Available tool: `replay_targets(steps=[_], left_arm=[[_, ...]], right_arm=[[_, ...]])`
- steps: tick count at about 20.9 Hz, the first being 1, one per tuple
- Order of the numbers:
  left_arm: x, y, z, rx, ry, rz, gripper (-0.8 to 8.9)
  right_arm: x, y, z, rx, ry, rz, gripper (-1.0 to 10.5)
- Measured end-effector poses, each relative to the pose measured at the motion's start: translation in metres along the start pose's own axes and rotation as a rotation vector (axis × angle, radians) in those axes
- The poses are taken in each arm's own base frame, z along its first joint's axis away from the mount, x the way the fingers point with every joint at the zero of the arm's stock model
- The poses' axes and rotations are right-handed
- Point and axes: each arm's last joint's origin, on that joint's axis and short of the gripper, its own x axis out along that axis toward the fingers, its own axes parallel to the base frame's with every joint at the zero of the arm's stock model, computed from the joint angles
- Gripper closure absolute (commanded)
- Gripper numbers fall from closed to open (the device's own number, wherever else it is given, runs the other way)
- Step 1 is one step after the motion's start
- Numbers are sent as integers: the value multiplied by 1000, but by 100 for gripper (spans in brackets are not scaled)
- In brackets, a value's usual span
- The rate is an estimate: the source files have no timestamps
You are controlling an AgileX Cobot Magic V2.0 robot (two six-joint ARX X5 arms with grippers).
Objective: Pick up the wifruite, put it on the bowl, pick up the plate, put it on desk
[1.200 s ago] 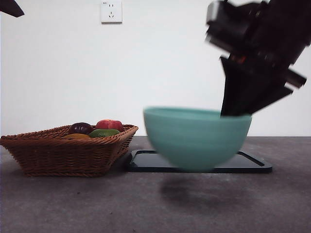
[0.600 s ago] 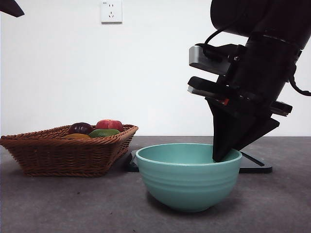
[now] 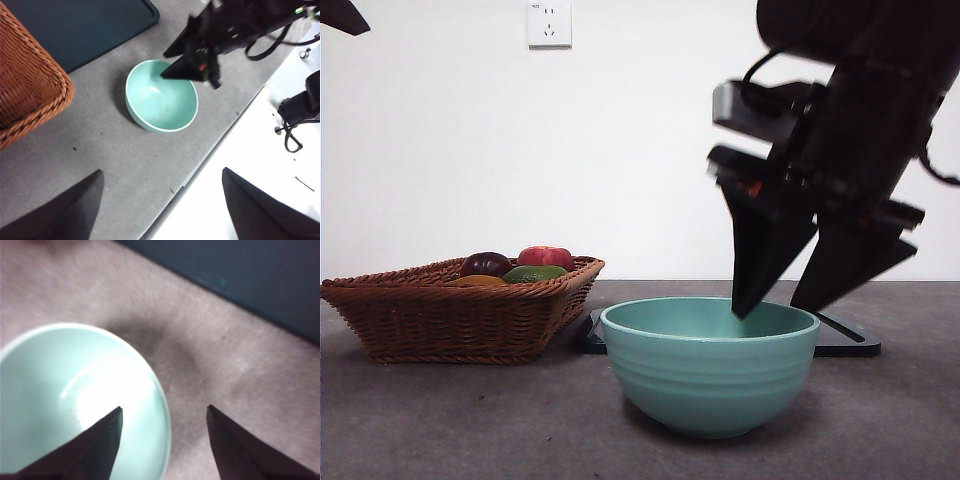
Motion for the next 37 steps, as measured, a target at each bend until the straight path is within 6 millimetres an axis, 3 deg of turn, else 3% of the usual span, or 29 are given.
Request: replay_targets(steps=[6, 11, 15, 20, 34, 37], left_arm=[[0, 0, 0, 0, 0, 0, 439], [0, 0, 0, 0, 0, 0, 439], [0, 0, 0, -1, 2, 0, 439], [0, 0, -1, -4, 6, -1, 439], [0, 0, -1, -4, 6, -1, 443], [0, 0, -1, -4, 6, -1, 537]], right_arm=[[-74, 10, 13, -22, -204, 55, 676], [-123, 12, -8, -44, -227, 134, 676], [-146, 12, -31, -50, -178, 208, 676], [-156, 10, -49, -48, -100, 249, 676], [-156, 10, -49, -61, -104, 249, 677], [-156, 10, -49, -61, -104, 249, 747]])
